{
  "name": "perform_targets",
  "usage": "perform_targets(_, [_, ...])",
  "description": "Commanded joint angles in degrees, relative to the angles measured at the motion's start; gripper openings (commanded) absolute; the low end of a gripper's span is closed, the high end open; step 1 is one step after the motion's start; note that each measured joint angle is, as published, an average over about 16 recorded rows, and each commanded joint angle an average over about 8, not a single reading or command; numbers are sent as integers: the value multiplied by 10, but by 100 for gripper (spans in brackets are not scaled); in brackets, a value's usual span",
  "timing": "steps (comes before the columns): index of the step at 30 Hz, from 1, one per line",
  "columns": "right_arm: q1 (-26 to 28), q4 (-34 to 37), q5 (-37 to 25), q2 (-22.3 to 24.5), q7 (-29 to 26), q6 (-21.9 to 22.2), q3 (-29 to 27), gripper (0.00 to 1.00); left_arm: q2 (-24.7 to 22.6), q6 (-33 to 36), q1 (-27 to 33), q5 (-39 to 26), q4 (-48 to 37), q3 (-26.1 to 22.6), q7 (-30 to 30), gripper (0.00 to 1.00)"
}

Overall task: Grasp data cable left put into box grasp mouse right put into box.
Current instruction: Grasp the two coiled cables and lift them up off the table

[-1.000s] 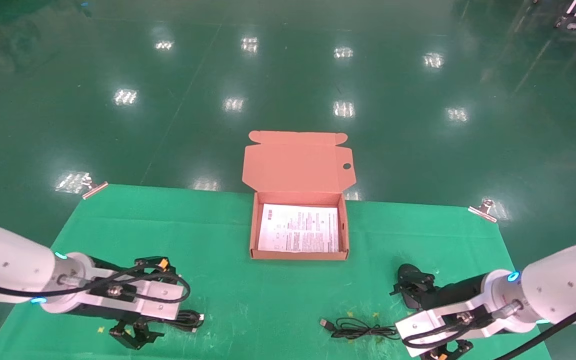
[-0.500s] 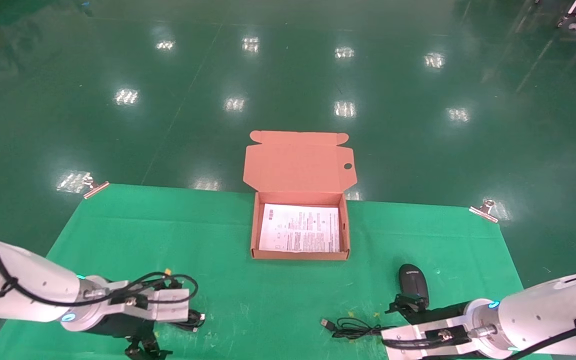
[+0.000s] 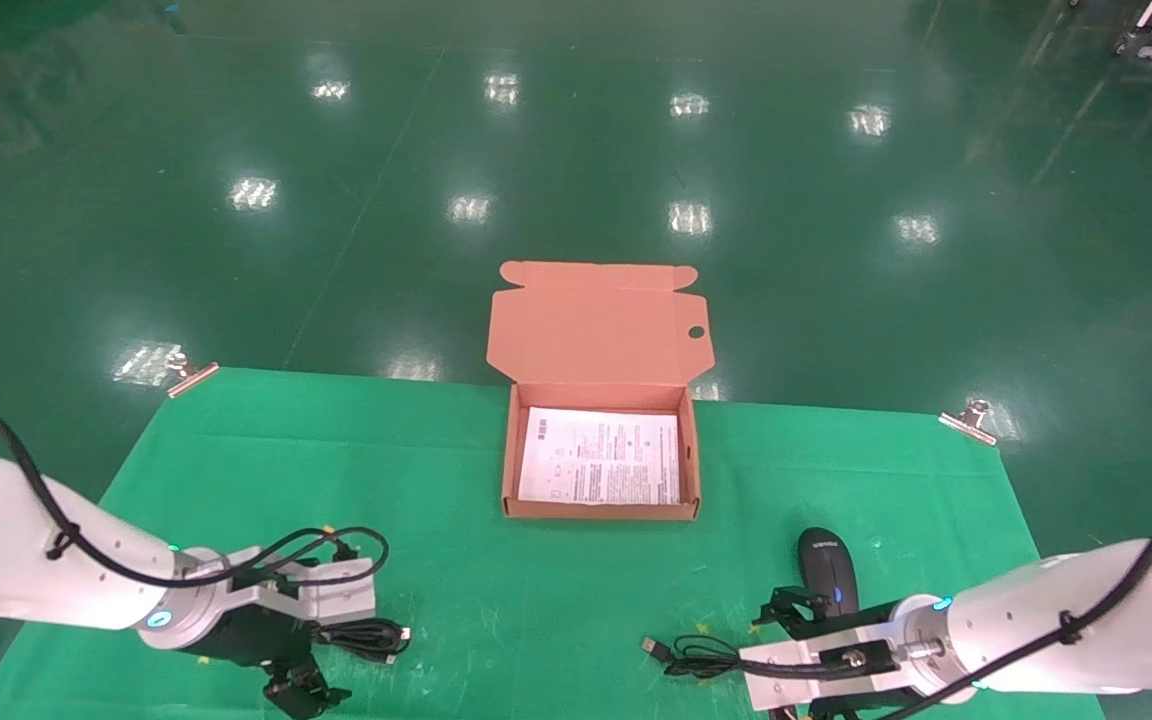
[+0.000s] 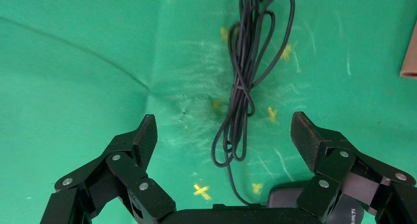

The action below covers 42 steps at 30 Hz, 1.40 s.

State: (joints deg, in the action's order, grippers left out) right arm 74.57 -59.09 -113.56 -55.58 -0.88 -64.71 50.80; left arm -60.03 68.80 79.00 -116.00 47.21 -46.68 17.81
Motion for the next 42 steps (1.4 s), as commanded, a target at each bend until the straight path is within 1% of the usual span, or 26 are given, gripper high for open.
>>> perform_targets(1, [2,20,-3,-10,10,7,2,55,-6,-8,3,0,-21,1,-9,68])
perform_targets(5, [3,40,-8,-19,20,17,4,5,-11,-19,5,0,-44,1,-21,19])
perform_targets(6, [3,43,-9,-20,21,19,4,0,-12,-21,5,0,-49,1,-23,6])
perform_targets(7, [3,46,-9,-21,22,20,4,0,-13,-22,5,0,-53,1,-25,0])
perform_targets(11, [3,52,-9,-24,24,23,5,0,-15,-26,5,0,-63,2,-27,0])
perform_targets(42, [3,42,-8,-20,22,19,4,0,-12,-21,5,1,-47,2,-24,0])
